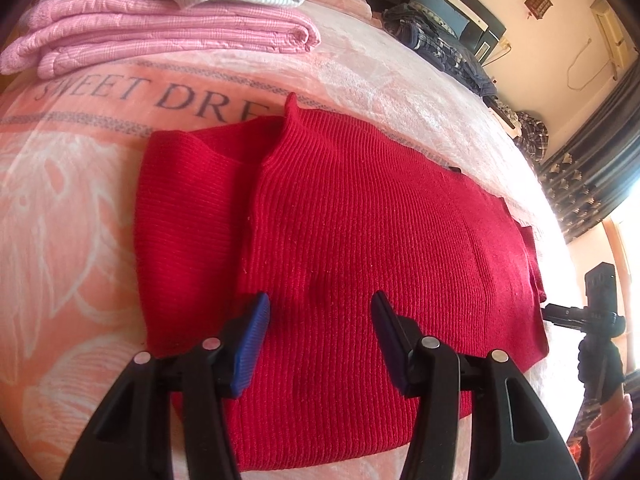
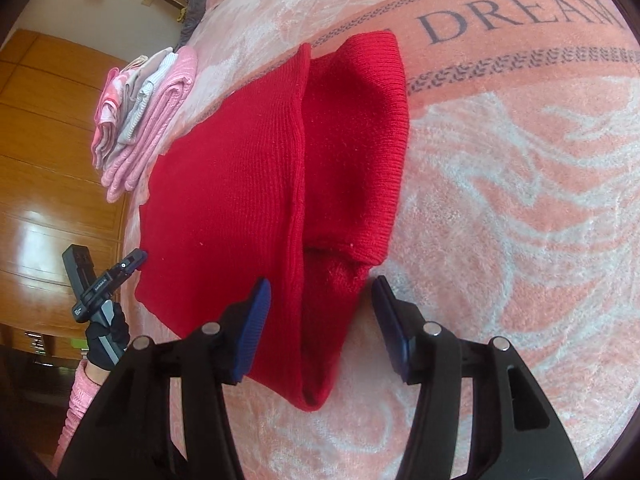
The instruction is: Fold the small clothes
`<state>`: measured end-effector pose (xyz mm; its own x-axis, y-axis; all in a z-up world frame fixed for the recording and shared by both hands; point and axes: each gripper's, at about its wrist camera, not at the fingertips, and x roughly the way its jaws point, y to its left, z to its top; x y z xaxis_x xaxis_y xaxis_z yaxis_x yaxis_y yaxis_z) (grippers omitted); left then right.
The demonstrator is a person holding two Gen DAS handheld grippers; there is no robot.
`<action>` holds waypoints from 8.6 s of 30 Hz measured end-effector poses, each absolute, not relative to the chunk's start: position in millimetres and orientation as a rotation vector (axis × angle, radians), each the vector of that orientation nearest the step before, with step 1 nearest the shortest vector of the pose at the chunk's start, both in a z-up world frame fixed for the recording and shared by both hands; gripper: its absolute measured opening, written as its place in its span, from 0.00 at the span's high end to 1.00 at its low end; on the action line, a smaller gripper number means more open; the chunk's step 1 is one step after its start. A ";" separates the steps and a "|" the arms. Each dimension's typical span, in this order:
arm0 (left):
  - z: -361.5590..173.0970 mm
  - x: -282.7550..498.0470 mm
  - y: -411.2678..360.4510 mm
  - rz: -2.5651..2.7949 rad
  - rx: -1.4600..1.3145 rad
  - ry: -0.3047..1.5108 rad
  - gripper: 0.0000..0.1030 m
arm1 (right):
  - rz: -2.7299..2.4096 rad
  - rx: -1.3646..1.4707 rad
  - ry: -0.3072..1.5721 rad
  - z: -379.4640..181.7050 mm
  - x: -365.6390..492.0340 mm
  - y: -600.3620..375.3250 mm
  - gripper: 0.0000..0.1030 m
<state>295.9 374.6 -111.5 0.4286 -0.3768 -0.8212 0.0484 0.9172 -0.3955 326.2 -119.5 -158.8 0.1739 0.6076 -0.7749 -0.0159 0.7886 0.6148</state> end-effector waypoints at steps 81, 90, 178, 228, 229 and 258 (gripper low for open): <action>-111.7 299.8 388.5 -0.370 -0.349 1.107 0.38 | 0.697 0.108 1.365 -115.2 299.2 114.3 0.70; -84.8 303.0 401.8 -0.371 -0.435 1.055 0.37 | 0.764 -0.078 1.316 -104.6 278.4 167.3 0.54; -135.7 290.9 491.0 -0.549 -0.660 1.074 0.50 | 0.896 0.198 1.321 -93.2 279.9 182.8 0.55; -104.9 413.7 394.0 -0.356 -0.366 1.126 0.52 | 0.672 0.441 1.276 -114.3 340.6 62.3 0.62; -109.1 415.5 390.2 -0.340 -0.351 1.135 0.52 | 0.667 0.450 1.280 -114.7 340.1 58.5 0.62; -106.3 303.2 479.7 -0.202 -0.396 1.020 0.54 | 0.670 0.428 1.313 -108.5 347.0 82.6 0.55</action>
<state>303.2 479.7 -106.3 0.5126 -0.3444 -0.7865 -0.0193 0.9112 -0.4115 347.0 82.6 -108.5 0.1107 0.6663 -0.7374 -0.2065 0.7412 0.6387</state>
